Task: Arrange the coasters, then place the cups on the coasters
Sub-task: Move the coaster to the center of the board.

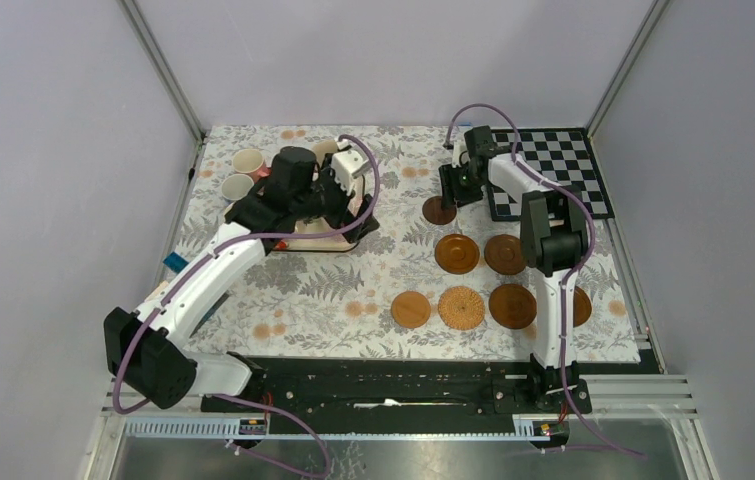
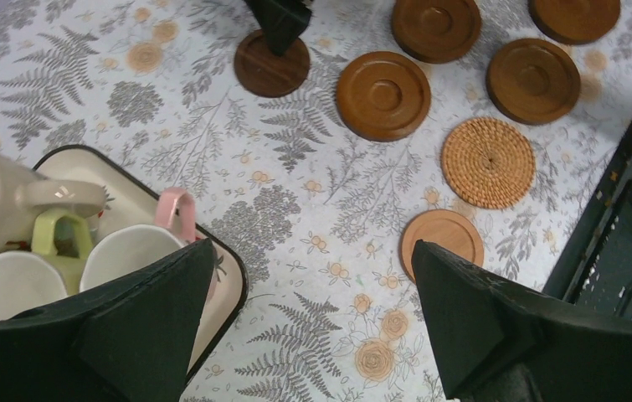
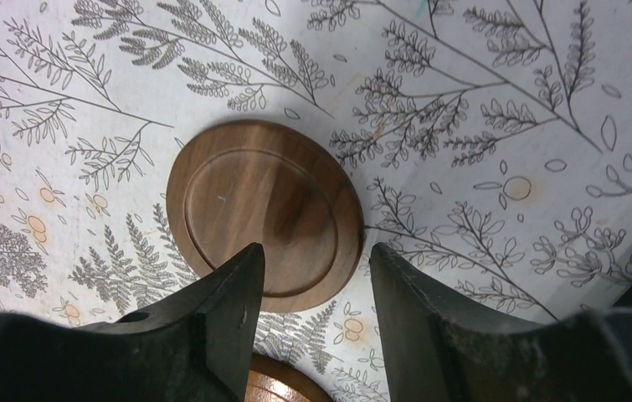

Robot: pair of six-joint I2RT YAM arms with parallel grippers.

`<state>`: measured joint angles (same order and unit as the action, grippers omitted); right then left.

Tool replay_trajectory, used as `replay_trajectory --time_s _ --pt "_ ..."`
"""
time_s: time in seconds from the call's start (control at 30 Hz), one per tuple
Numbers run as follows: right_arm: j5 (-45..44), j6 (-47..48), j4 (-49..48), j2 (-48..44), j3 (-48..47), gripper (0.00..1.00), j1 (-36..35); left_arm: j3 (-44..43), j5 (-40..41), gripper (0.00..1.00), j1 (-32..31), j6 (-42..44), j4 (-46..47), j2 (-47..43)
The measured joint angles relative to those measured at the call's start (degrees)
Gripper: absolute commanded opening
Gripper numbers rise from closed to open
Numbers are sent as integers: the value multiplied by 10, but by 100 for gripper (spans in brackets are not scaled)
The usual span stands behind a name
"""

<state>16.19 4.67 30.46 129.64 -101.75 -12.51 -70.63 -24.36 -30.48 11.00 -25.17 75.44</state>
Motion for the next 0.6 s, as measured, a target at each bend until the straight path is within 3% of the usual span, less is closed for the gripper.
replay_trajectory --time_s 0.23,0.6 --pt "9 22 1 4 -4 46 -10 -7 21 99 34 -27 18 9" --pt "25 56 -7 4 2 41 -73 -25 33 99 90 -73 39 24"
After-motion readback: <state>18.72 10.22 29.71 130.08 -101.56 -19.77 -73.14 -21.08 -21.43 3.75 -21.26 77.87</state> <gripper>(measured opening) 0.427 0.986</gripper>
